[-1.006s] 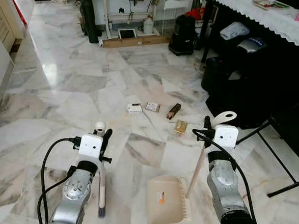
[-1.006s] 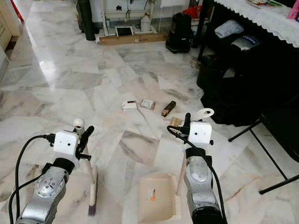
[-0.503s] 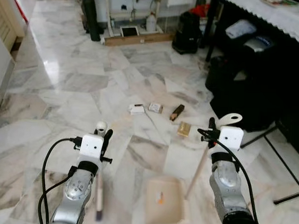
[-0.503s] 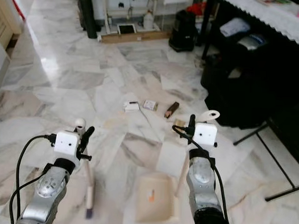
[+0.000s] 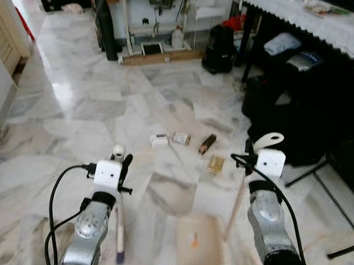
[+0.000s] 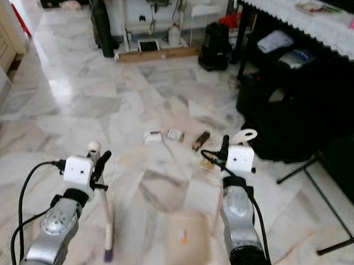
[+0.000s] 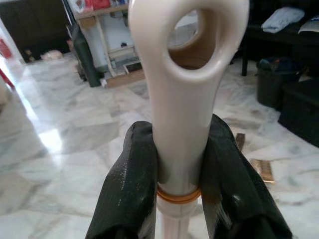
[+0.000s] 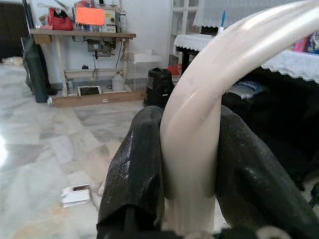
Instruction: Sweep floor
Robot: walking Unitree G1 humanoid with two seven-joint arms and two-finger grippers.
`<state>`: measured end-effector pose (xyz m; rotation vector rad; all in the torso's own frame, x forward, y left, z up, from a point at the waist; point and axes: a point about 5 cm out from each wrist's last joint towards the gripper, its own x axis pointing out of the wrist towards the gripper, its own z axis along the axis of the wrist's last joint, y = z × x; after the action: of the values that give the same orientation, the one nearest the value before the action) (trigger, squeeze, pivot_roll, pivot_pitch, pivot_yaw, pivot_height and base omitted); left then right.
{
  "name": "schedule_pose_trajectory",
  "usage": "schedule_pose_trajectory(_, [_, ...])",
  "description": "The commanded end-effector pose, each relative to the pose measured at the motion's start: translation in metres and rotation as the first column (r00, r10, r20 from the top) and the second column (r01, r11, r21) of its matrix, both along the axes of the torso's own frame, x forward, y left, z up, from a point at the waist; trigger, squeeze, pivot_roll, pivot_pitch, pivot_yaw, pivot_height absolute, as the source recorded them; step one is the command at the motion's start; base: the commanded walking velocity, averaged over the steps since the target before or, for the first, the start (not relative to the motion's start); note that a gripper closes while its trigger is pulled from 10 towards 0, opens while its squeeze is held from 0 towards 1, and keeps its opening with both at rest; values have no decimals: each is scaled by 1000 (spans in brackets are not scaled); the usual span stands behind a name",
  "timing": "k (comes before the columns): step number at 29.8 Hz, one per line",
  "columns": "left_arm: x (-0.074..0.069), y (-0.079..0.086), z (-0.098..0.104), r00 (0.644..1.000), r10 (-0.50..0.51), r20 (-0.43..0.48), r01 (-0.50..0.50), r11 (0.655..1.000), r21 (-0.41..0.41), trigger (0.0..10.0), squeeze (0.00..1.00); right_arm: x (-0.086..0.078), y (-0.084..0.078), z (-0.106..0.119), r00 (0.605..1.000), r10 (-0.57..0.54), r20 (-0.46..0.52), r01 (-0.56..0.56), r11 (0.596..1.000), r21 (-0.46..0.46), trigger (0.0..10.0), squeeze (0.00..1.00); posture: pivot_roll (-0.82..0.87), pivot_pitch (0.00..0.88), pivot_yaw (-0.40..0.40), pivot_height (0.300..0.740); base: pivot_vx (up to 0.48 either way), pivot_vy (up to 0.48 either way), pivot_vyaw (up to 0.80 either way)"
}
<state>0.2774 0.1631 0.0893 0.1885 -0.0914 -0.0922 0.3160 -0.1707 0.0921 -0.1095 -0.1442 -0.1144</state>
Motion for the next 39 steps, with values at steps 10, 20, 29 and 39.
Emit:
schedule_pose_trajectory(10, [2, 3, 10, 999, -3, 53, 2, 1000, 24, 10000, 0, 4, 9, 9, 999, 16, 49, -17, 1000, 22, 10000, 0, 115, 0, -11, 740, 317, 0, 0])
schedule_pose_trajectory(20, [4, 2, 11, 998, -16, 53, 15, 1000, 26, 10000, 0, 3, 12, 8, 999, 22, 49, -23, 1000, 19, 10000, 0, 113, 0, -2, 740, 317, 0, 0])
schedule_pose_trajectory(29, [4, 2, 11, 999, -16, 51, 14, 1000, 26, 10000, 0, 3, 13, 8, 998, 29, 50, -30, 1000, 2, 10000, 0, 109, 1, -5, 740, 318, 0, 0])
schedule_pose_trajectory(39, [4, 2, 11, 999, -13, 51, 11, 1000, 24, 10000, 0, 3, 19, 9, 996, 64, 56, -64, 998, -4, 10000, 0, 112, 7, -10, 740, 318, 0, 27])
